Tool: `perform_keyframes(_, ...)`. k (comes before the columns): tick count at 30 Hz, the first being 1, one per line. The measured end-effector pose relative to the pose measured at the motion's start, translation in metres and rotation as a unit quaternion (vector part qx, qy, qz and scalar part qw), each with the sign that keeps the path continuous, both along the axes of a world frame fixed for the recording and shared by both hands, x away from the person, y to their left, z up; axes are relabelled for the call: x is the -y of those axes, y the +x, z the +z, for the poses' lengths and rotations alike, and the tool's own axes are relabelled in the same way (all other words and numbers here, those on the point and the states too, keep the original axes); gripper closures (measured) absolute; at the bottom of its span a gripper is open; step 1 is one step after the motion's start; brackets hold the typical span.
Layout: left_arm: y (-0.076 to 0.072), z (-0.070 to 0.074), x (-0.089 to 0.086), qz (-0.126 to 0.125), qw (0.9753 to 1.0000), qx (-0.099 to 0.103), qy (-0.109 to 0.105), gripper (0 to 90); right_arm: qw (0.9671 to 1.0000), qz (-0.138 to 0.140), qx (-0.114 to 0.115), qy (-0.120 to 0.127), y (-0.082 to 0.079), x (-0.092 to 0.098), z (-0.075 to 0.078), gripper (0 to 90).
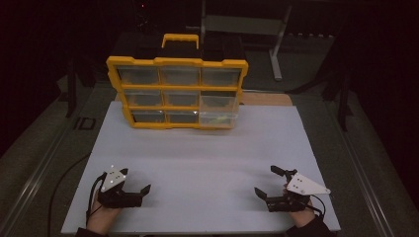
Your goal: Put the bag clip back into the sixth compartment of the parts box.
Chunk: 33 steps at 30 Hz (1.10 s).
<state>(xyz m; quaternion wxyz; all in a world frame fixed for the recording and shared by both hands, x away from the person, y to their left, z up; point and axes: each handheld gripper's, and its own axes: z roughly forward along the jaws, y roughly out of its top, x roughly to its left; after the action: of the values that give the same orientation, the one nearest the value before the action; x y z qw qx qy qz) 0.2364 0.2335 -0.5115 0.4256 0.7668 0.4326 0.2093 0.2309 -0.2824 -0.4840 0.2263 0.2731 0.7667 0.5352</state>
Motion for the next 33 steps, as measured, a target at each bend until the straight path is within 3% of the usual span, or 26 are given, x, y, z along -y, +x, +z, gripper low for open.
perform_keyframes(6,-0.0043,0.0038,-0.0012,0.026,0.9993,0.028,0.002,0.1,1.0000,-0.002,0.002,-0.004,0.0001,-0.0026,-0.0014,9.1)
perform_keyframes(33,-0.0055,0.0013,-0.0016,0.035,0.9986,0.037,-0.009,0.0,0.9999,0.004,-0.006,-0.015,-0.0004,-0.0049,-0.0046,9.1)
